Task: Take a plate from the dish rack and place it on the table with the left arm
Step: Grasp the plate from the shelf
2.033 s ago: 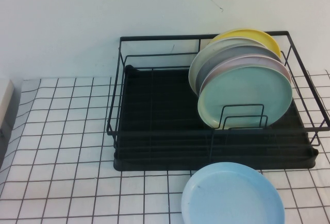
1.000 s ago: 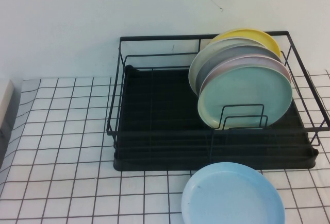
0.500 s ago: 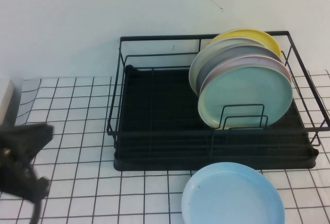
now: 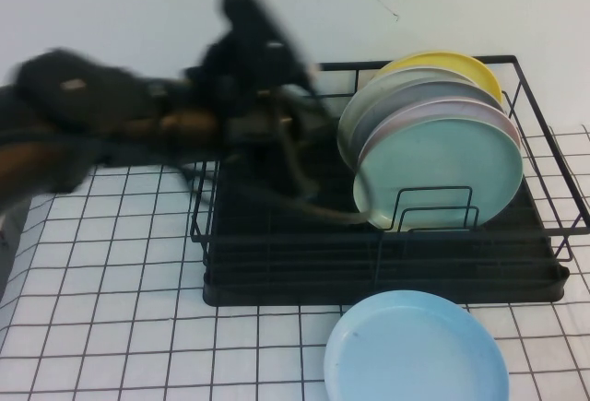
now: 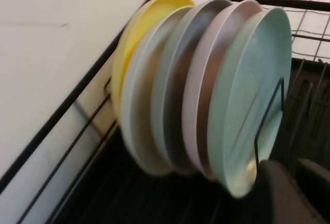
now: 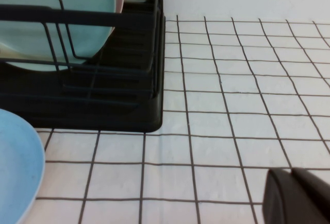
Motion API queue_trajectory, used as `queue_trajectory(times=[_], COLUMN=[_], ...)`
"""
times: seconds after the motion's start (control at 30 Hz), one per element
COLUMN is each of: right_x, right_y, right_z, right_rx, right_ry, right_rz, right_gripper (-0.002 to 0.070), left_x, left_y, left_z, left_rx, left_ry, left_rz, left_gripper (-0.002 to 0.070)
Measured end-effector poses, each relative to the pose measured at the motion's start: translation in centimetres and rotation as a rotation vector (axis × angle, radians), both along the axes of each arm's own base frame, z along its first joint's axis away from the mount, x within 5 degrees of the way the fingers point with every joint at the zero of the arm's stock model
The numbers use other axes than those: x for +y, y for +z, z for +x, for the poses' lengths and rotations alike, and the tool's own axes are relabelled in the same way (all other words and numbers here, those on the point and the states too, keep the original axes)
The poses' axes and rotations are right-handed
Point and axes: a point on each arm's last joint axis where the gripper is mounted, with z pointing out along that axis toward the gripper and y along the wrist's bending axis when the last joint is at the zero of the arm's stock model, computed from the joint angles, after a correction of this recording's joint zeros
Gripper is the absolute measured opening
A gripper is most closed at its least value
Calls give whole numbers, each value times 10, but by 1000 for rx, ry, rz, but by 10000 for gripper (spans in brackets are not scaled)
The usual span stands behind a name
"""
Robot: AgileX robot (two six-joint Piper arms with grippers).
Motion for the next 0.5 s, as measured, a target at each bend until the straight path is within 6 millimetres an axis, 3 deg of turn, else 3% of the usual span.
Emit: queue_trajectory(times=[0.07,0.2,0.27,0.37,0.5], right_x=[0,0,0,0,0], right_y=[0,0,0,0,0], right_z=[0,0,0,0,0], right_rx=[0,0,0,0,0], right_ry=[0,0,0,0,0], right_rz=[0,0,0,0,0], right_gripper=[-3,-3,-3,-3,-3], left_x=[-19,-55,-65,-74,-81], left_y=[-7,-29,-37,-48,-61], left_z=[16,45,55,67,73], left_rx=[-3,18,15,-8,-38], left_ry=[-31,-81,-91,-114,-144], left_rz=[14,38,49,82,130], left_gripper=[114,319,370,380,340])
